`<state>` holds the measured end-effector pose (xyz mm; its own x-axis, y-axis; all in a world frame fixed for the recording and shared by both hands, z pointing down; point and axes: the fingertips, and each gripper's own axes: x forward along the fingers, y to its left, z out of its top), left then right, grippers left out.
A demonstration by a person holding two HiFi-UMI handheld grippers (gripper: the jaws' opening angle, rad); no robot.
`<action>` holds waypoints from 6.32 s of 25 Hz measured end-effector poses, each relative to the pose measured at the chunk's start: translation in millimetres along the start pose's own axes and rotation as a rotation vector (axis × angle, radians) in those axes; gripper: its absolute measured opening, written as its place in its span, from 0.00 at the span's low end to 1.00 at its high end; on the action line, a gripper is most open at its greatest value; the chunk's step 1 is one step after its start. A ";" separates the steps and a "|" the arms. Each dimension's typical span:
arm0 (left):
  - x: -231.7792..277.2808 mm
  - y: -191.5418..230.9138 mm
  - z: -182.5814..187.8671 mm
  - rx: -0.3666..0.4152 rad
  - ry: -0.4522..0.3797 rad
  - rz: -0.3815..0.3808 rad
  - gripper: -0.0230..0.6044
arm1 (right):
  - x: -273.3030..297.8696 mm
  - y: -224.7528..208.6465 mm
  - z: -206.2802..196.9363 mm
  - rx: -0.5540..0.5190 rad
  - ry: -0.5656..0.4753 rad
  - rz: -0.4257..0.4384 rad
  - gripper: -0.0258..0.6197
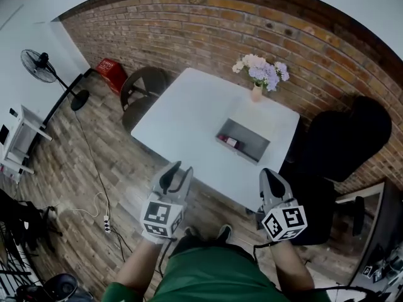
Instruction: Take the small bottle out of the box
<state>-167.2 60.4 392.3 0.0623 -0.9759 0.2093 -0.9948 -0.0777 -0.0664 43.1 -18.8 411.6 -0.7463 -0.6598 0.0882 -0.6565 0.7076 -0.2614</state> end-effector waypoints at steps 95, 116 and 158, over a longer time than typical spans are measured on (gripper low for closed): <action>329.9 -28.3 -271.8 1.671 0.966 -1.254 0.31 | -6.9 -163.1 -102.7 0.470 0.014 -0.747 0.04; 322.7 -33.1 -252.2 1.477 0.738 -1.182 0.25 | 0.4 -136.9 -111.0 0.416 0.089 -0.710 0.04; 298.5 -32.2 -113.8 1.070 0.530 -1.070 0.25 | 38.8 -121.6 -95.9 0.368 0.119 -0.603 0.04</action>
<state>-125.8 -205.2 567.9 0.3994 -0.2219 0.8895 0.0115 -0.9690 -0.2469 83.3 -106.1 539.0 -0.2856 -0.8622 0.4185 -0.8945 0.0831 -0.4393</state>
